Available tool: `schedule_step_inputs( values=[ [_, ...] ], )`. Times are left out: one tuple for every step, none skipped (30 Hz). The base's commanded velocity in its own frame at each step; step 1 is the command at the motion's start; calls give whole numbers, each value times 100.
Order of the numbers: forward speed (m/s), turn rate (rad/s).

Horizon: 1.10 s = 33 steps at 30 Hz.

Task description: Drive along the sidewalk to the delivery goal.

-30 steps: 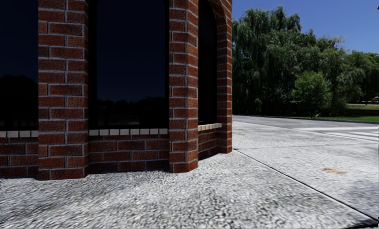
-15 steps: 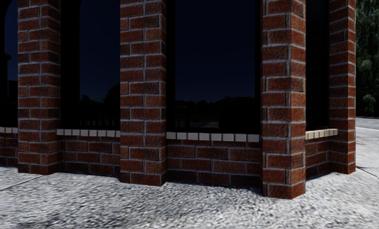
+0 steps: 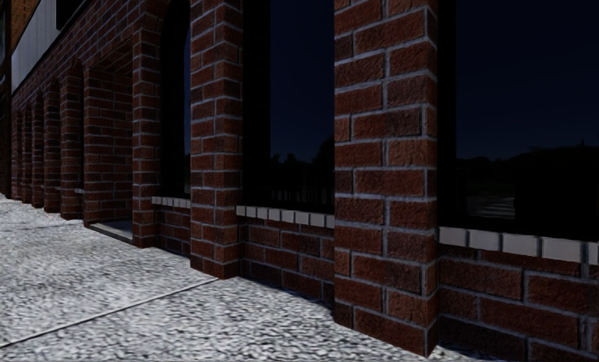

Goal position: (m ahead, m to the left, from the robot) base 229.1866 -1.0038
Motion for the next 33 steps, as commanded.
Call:
schedule_step_inputs(
  values=[
    [129, 107],
    [129, 107],
    [129, 107],
    [129, 107],
    [129, 107],
    [129, 107],
    [129, 107],
    [129, 107],
    [129, 107],
    [129, 107],
    [129, 107],
    [129, 107],
    [129, 107],
    [129, 107],
    [129, 107],
    [130, 107],
    [131, 107],
    [131, 107],
    [131, 107],
    [131, 107],
    [131, 106],
    [131, 106],
    [131, 2],
    [131, 0],
    [131, 0],
    [132, 0],
    [132, 0],
    [132, 0],
    [132, 0],
    [132, 0],
    [132, 0],
    [132, 0],
    [132, 0]
  ],
)
